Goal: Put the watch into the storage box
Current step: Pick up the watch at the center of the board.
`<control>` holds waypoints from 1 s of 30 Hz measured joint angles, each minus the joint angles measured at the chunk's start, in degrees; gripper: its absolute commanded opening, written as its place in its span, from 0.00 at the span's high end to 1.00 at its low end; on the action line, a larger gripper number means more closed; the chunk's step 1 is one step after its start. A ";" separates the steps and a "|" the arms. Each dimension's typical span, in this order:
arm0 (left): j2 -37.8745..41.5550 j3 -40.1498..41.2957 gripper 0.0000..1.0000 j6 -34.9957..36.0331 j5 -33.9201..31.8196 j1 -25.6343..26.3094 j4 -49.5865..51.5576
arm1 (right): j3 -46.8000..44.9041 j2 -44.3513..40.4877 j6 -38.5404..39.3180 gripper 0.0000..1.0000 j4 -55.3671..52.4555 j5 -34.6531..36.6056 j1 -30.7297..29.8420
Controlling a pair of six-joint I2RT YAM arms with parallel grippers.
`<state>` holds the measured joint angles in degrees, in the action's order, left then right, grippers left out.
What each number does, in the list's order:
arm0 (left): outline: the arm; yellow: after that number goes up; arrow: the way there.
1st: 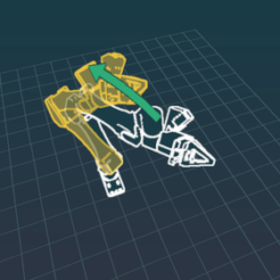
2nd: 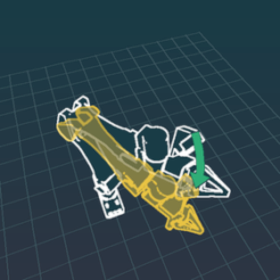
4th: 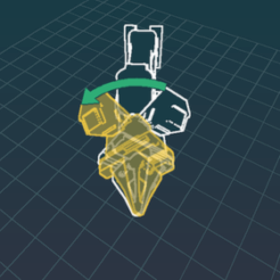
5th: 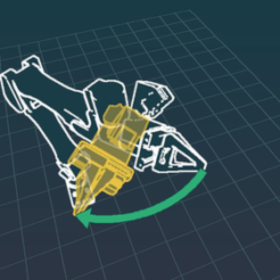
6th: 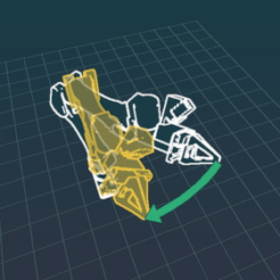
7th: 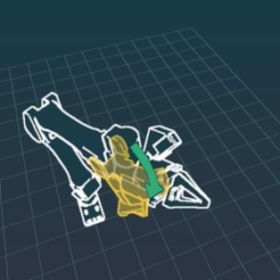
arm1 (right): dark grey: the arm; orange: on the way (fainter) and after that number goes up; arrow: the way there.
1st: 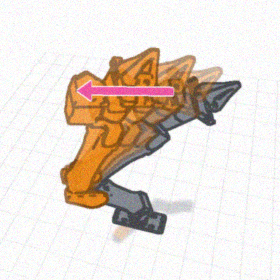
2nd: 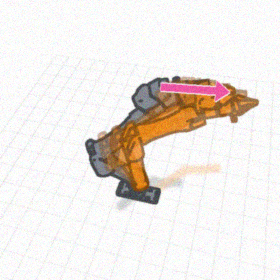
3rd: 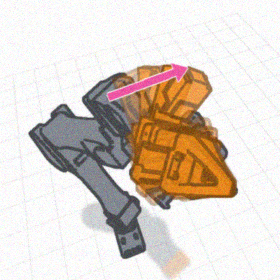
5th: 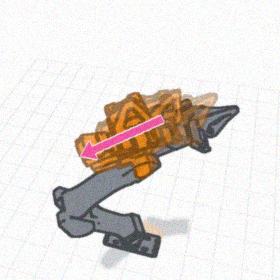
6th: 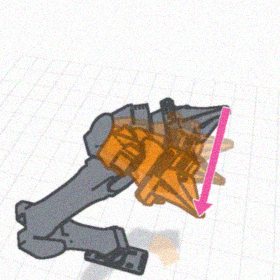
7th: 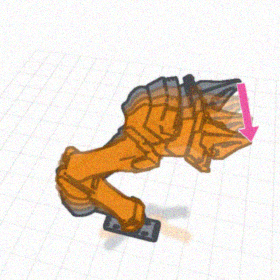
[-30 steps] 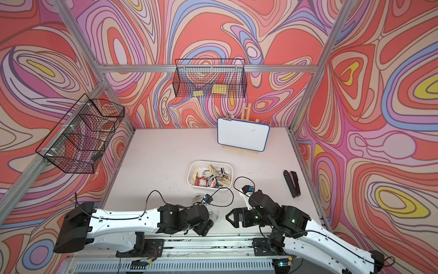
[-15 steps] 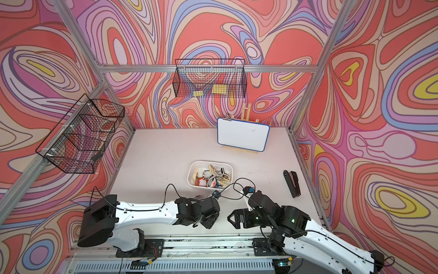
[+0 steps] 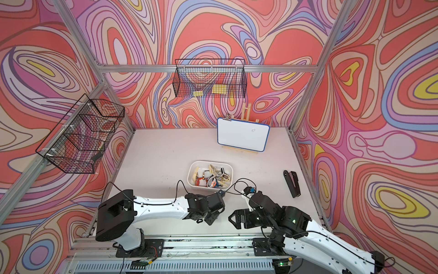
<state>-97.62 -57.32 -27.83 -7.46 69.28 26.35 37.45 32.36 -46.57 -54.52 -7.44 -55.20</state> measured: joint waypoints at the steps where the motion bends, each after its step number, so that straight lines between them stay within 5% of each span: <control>1: -0.68 -0.31 0.59 0.15 -0.07 0.00 0.04 | 0.00 0.00 0.00 0.02 -0.04 0.09 0.00; 15: -3.34 -1.88 0.91 2.36 -1.11 -0.17 1.68 | 0.13 0.07 0.04 0.02 -0.61 0.81 0.00; 30: 1.84 -6.82 0.94 2.58 -3.72 -3.67 7.63 | 5.29 4.76 4.76 0.02 0.98 3.41 0.00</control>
<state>-95.79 -64.14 -25.26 -11.18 65.60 33.98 42.74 37.12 -41.80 -53.54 -4.03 -55.20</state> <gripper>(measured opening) 0.158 0.983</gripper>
